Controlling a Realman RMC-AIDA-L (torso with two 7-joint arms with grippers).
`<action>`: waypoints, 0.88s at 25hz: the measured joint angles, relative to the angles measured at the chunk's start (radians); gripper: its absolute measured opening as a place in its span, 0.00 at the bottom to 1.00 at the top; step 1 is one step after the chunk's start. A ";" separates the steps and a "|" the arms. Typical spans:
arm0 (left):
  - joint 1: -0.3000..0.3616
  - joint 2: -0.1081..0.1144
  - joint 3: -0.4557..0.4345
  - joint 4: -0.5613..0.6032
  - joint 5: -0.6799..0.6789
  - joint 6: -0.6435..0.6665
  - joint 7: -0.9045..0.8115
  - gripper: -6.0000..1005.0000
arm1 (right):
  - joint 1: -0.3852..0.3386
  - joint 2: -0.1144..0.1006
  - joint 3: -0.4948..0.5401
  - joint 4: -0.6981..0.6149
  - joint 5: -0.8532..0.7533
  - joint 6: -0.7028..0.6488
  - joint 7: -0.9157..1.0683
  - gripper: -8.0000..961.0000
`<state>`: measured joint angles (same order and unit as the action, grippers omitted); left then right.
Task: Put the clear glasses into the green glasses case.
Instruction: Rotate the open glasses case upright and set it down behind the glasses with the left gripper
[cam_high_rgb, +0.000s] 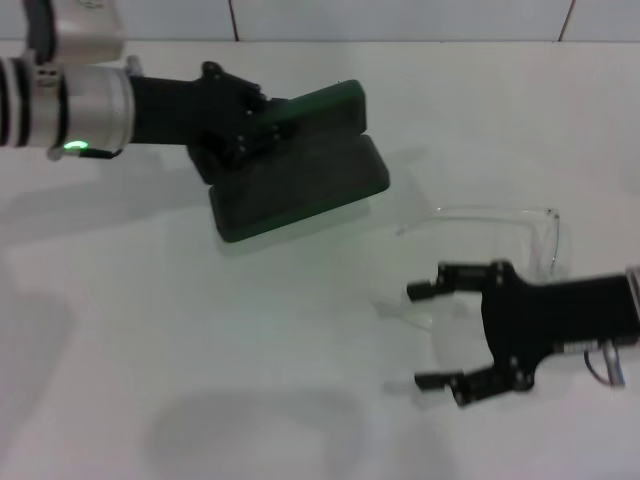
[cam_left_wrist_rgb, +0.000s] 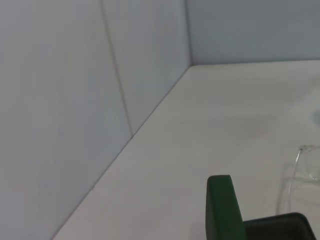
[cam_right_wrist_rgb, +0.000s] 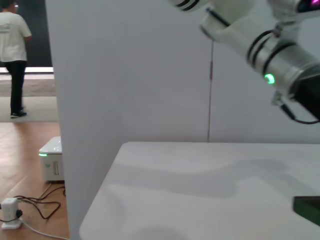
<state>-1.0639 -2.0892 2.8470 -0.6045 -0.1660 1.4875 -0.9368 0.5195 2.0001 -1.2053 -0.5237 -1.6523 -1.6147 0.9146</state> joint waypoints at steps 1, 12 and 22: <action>-0.009 0.001 0.000 0.015 0.006 -0.017 0.013 0.22 | -0.013 0.006 -0.001 0.000 -0.004 -0.001 -0.020 0.91; -0.094 -0.002 0.000 0.257 0.065 -0.344 0.240 0.24 | -0.058 0.016 -0.055 0.008 -0.007 -0.017 -0.087 0.91; -0.113 0.000 -0.001 0.384 0.099 -0.492 0.290 0.25 | -0.057 0.019 -0.063 0.008 -0.006 -0.009 -0.093 0.91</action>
<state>-1.1773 -2.0894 2.8455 -0.2210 -0.0667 0.9954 -0.6463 0.4622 2.0186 -1.2686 -0.5153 -1.6578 -1.6240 0.8213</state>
